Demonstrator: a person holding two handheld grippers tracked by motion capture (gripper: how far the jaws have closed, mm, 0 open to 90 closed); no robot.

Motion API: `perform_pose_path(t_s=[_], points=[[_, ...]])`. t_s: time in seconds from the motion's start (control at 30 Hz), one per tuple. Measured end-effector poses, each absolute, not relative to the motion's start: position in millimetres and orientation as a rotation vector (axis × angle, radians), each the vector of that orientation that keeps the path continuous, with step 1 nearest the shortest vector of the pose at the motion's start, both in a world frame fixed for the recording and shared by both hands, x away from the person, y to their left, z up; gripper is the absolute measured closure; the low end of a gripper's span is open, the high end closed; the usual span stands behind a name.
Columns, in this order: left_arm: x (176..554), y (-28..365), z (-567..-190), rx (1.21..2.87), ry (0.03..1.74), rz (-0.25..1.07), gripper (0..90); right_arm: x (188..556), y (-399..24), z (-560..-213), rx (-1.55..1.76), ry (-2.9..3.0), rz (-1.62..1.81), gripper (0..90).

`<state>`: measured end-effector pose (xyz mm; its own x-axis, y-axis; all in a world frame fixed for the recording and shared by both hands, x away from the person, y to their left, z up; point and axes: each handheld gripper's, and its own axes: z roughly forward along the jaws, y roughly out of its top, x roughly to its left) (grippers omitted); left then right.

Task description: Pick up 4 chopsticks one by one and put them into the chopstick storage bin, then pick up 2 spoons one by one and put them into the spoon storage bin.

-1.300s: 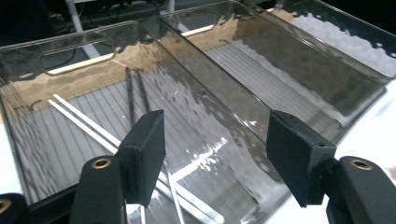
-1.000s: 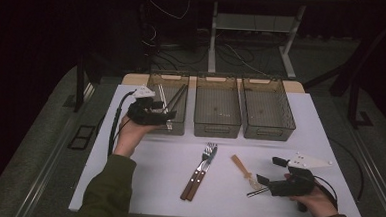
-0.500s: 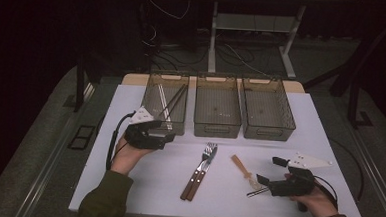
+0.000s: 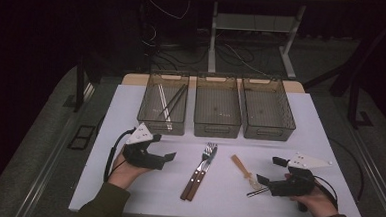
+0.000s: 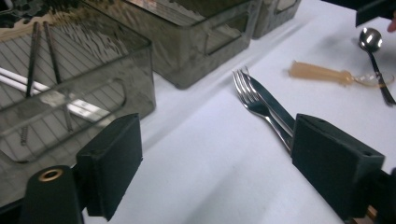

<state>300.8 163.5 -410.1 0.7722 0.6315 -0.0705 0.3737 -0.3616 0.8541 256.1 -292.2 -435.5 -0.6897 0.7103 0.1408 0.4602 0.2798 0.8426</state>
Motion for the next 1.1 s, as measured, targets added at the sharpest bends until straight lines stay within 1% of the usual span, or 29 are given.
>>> perform_pose_path(t_s=[0.1, 0.3, 0.53, 0.8, 1.1], points=[[294.5, 164.0, -415.1, 1.99, 0.742, 0.326, 12.6, 256.0, -292.5, -435.4, 1.073, 2.288, 1.371, 10.2], [281.2, 163.2, -425.3, 2.026, 0.719, 0.33, 5.9, 256.1, -292.0, -435.6, 1.079, 2.292, 1.368, 10.2], [270.2, 160.2, -435.8, 2.038, 0.712, 0.28, 0.0, 256.6, -291.7, -435.3, 1.093, 2.296, 1.369, 10.2], [271.9, 160.7, -440.1, 2.049, 0.742, 0.27, 0.0, 258.5, -290.0, -436.0, 1.11, 2.301, 1.361, 10.2], [271.9, 160.7, -439.8, 2.043, 0.733, 0.266, 0.0, 266.0, -284.7, -430.7, 1.135, 2.338, 1.352, 10.2]])
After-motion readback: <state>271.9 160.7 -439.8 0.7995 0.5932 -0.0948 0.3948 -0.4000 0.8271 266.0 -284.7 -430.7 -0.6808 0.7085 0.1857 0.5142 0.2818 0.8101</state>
